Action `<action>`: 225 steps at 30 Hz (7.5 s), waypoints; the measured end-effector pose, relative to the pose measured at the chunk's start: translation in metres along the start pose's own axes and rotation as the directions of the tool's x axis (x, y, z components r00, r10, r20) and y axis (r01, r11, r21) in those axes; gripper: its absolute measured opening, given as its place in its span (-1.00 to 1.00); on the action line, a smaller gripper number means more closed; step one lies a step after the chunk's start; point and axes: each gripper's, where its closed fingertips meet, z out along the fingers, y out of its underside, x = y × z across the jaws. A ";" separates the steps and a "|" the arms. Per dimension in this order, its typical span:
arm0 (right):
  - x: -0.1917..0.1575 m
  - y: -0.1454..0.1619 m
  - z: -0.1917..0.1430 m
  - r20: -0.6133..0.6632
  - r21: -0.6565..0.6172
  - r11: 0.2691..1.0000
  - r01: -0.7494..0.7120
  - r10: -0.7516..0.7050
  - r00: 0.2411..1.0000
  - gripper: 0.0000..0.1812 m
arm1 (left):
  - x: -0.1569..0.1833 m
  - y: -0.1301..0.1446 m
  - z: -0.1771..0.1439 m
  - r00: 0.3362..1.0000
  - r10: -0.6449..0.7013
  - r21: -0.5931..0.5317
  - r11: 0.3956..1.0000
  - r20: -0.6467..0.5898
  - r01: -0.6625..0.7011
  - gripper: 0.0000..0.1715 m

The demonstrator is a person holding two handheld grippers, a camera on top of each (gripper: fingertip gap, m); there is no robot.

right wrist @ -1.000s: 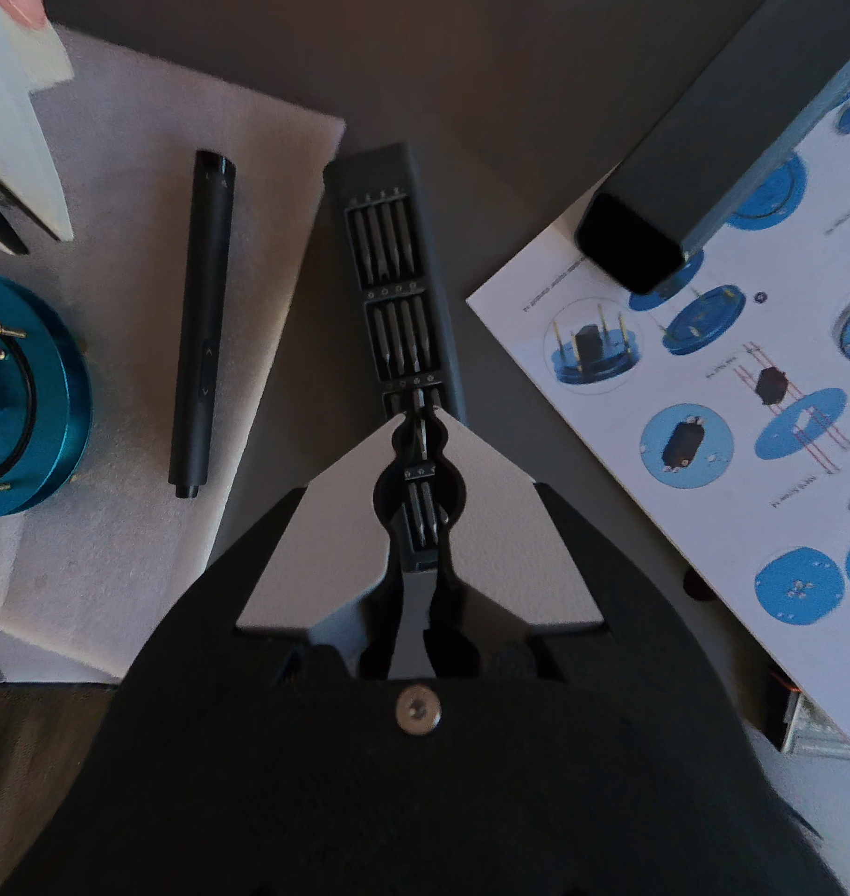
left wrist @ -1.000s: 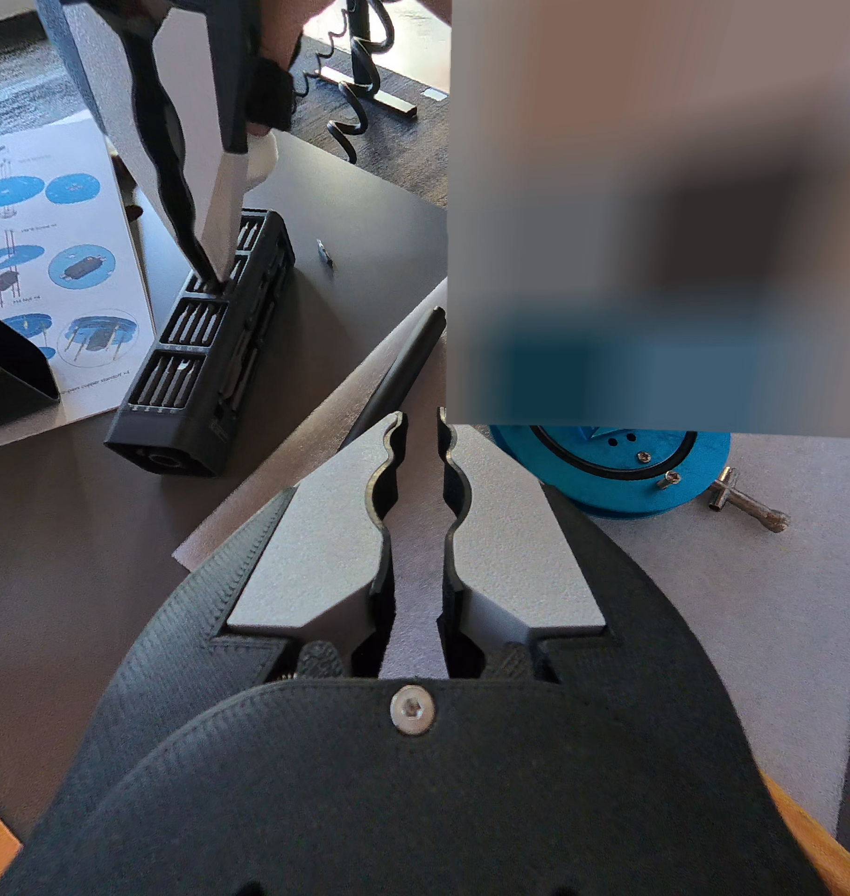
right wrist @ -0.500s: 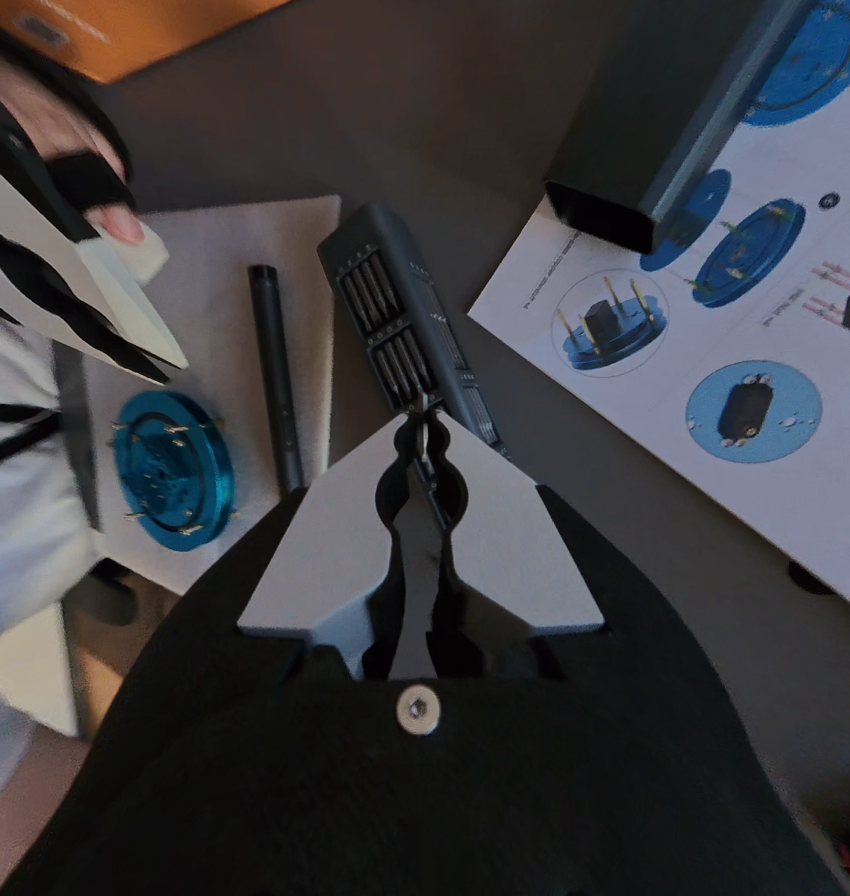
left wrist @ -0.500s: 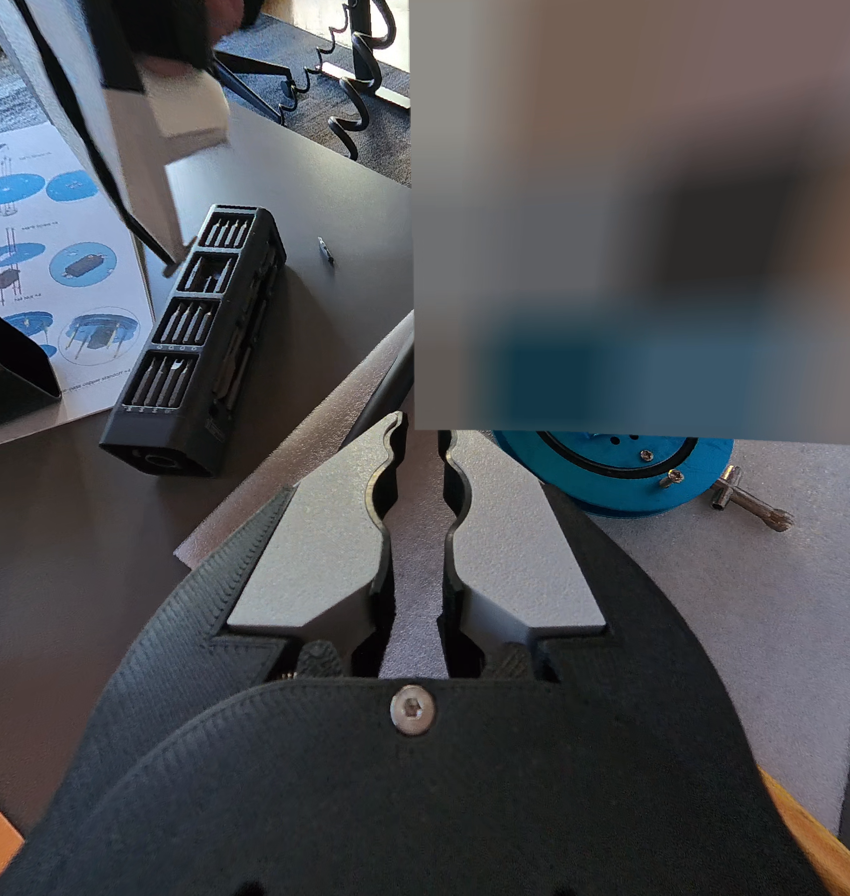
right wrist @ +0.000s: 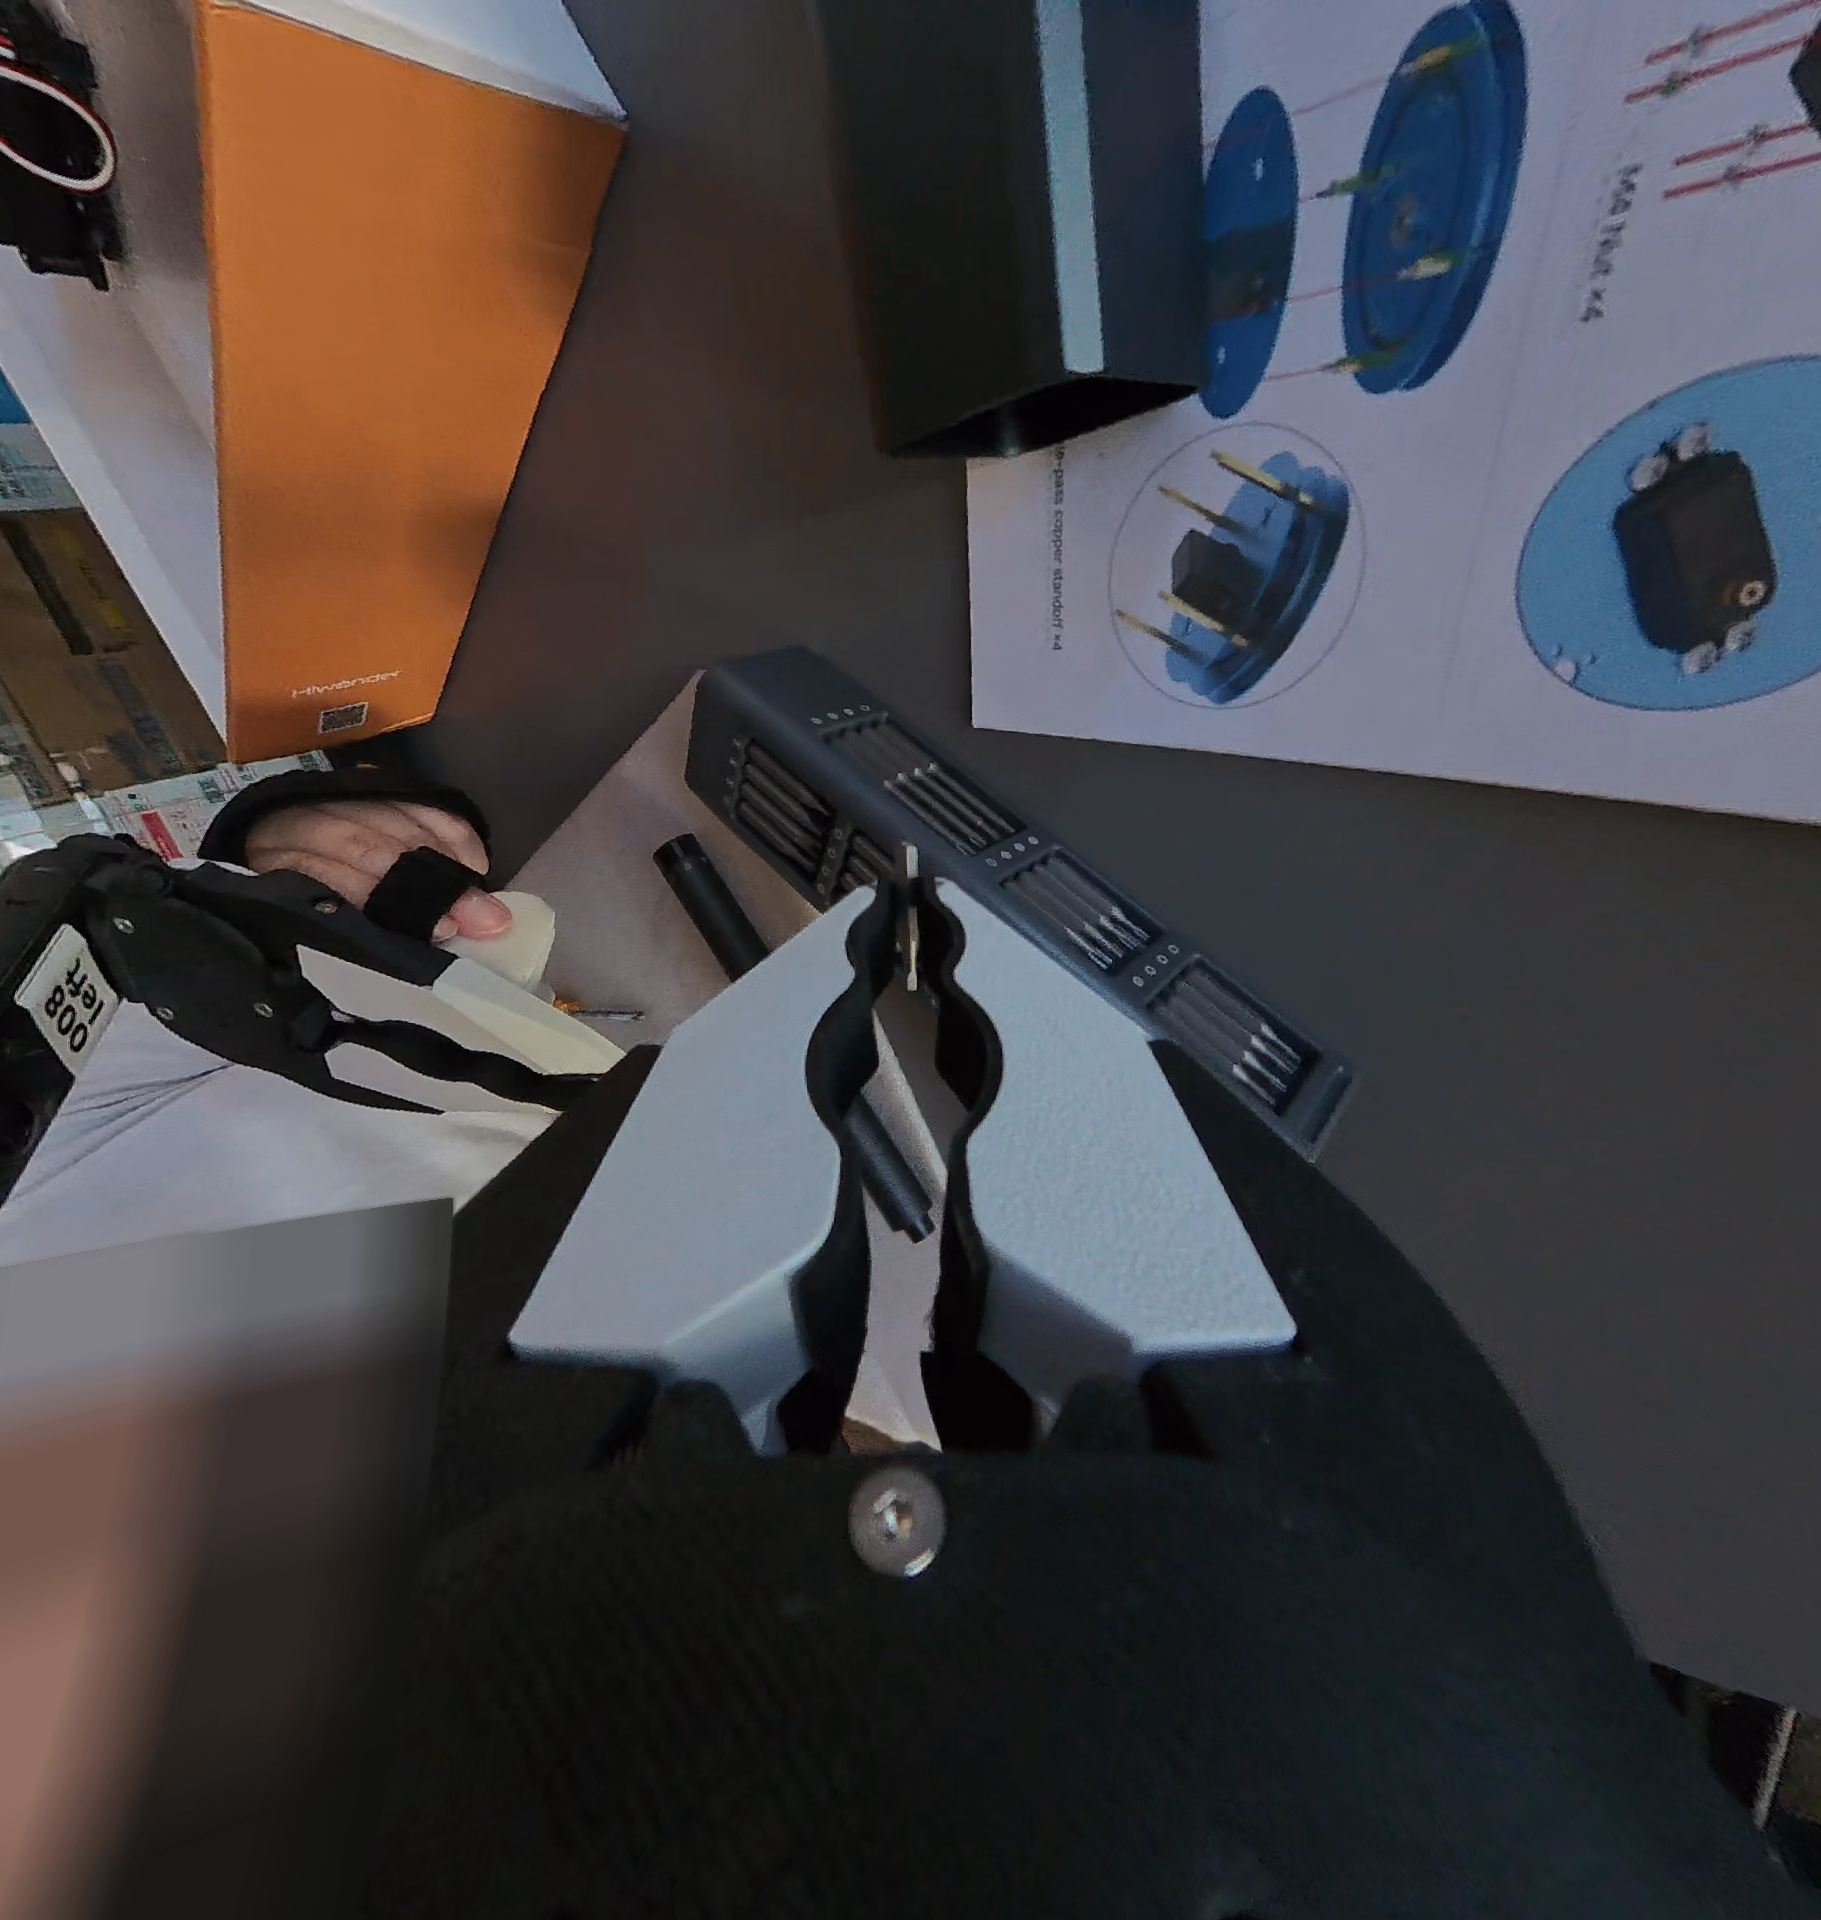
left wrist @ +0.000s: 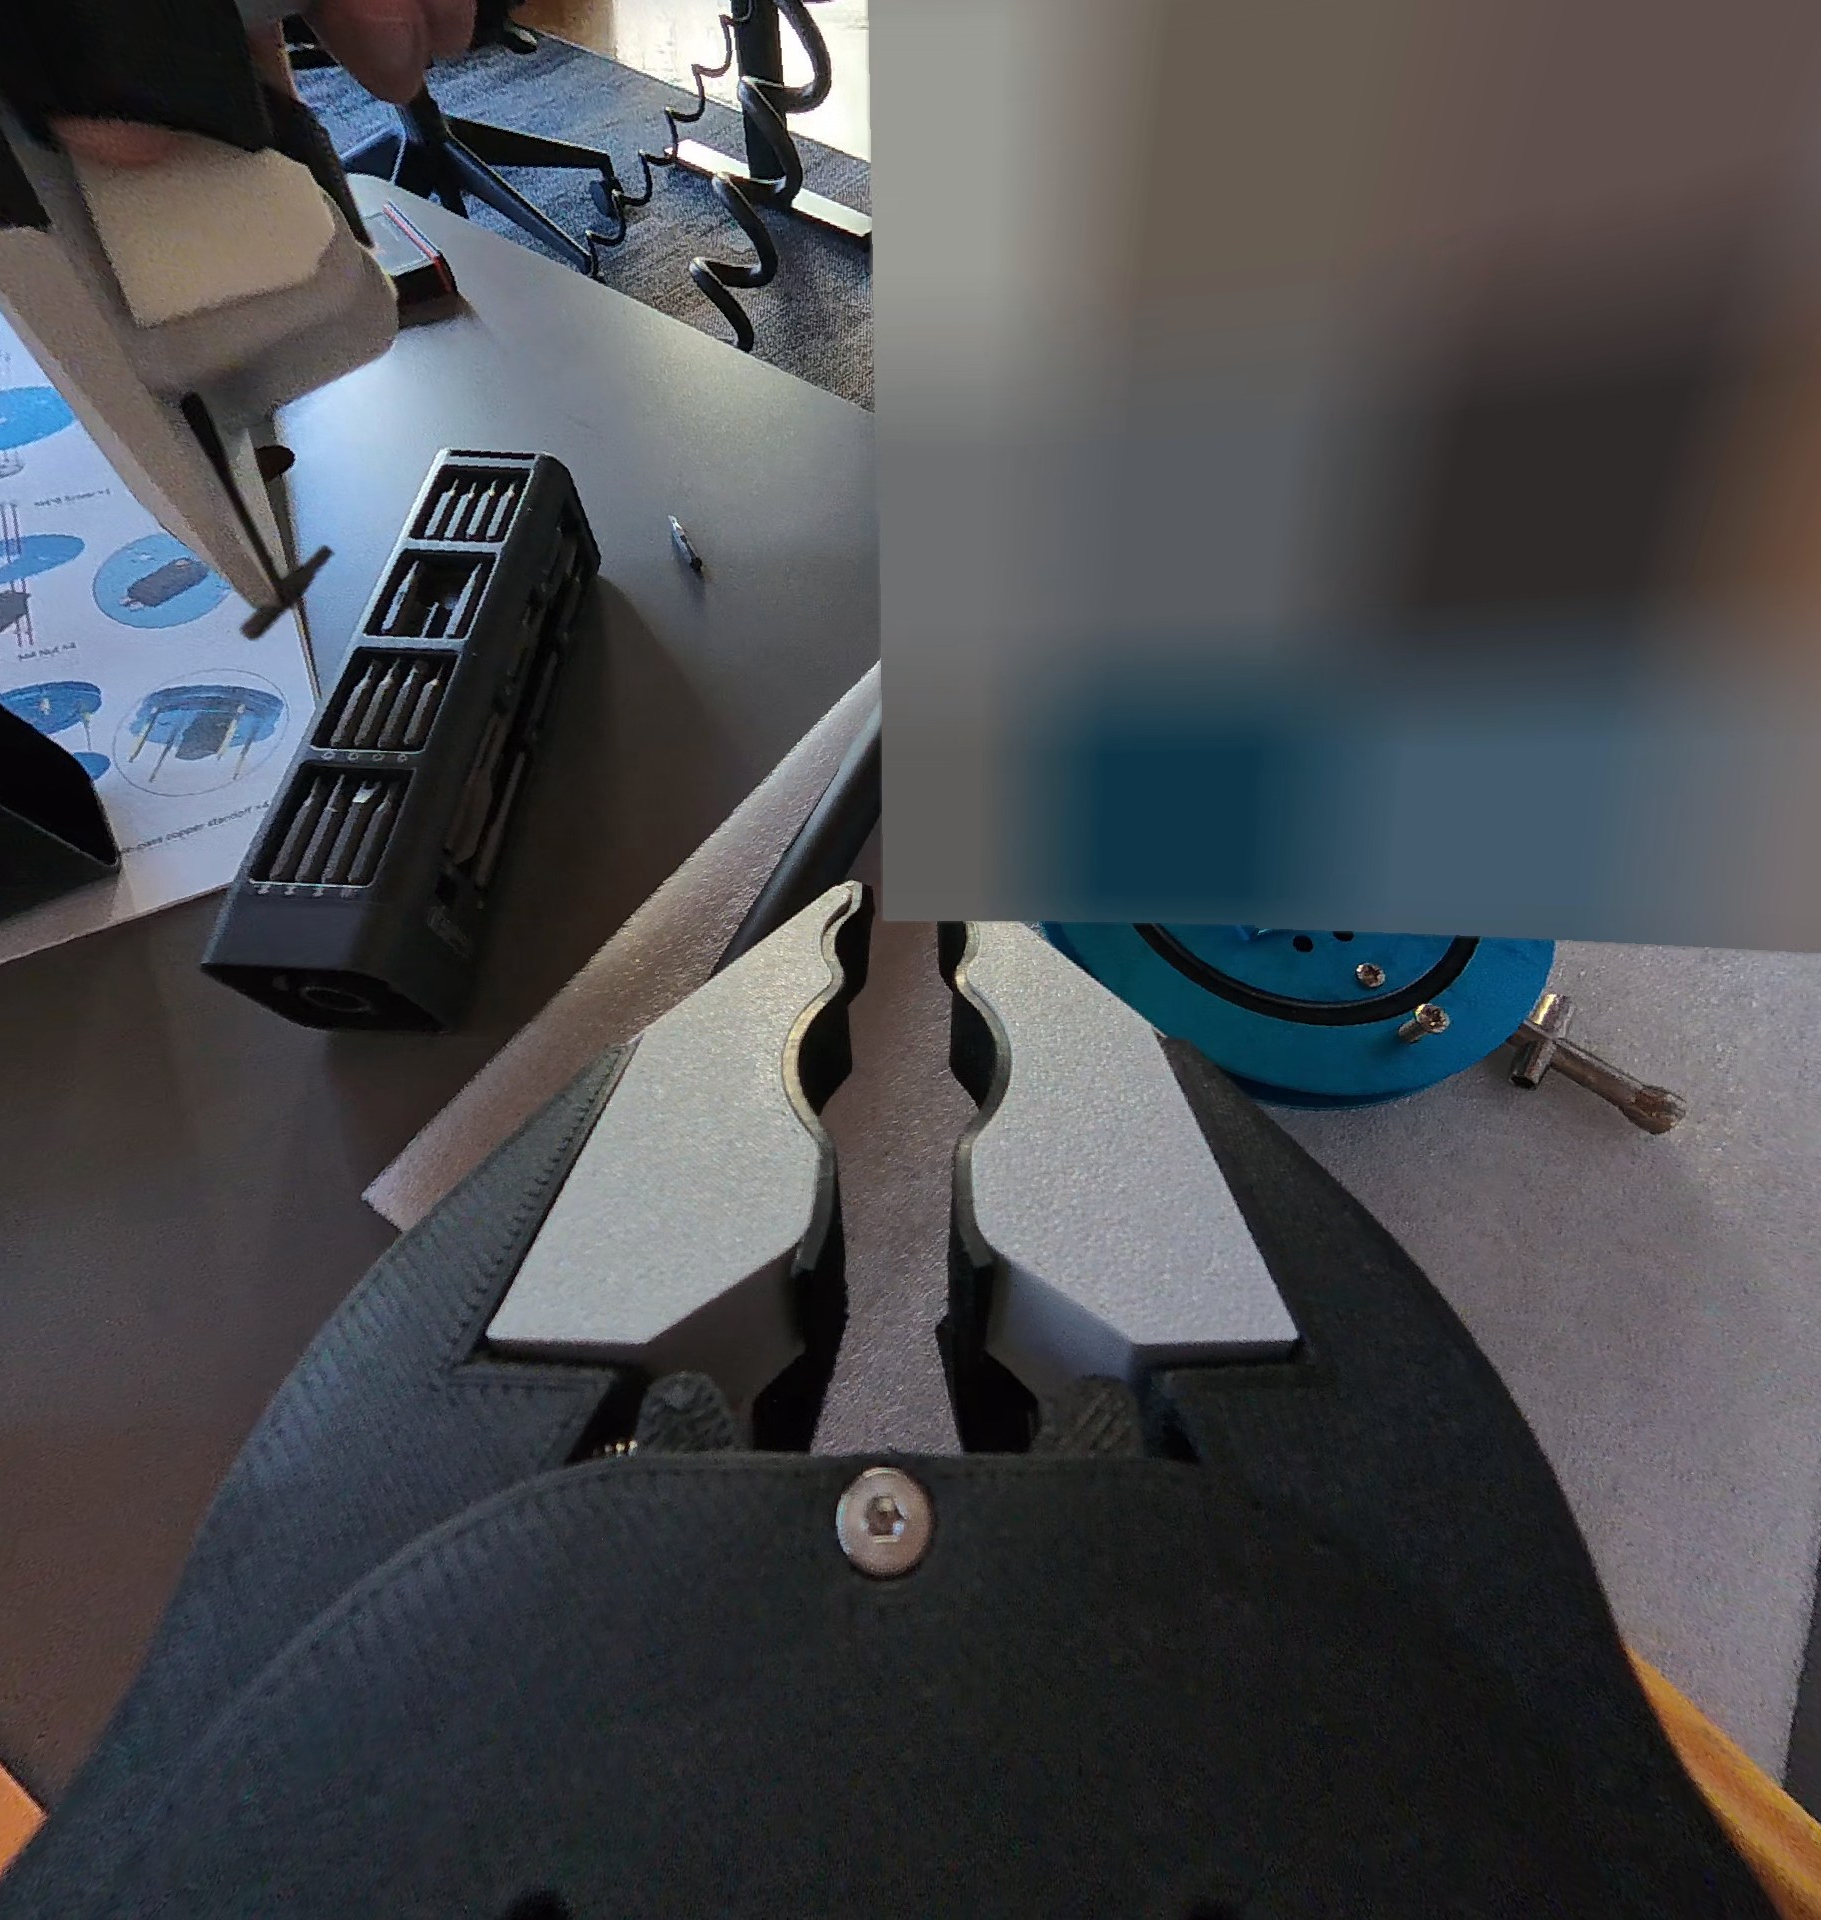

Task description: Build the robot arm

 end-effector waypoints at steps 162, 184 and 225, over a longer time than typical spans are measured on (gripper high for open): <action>0.046 0.064 0.005 -0.400 0.410 0.509 0.757 -0.646 0.650 -0.46 | -0.119 0.030 0.024 0.934 -0.067 -0.069 0.993 0.352 0.098 -0.36; 0.043 0.078 0.009 -0.430 0.406 0.501 0.764 -0.633 0.644 -0.48 | -0.115 0.034 0.023 0.930 -0.052 -0.092 0.991 0.364 0.092 -0.37; 0.047 0.089 0.005 -0.388 0.452 0.480 0.752 -0.653 0.651 -0.51 | -0.116 0.035 0.025 0.925 0.021 -0.121 0.992 0.379 0.027 -0.39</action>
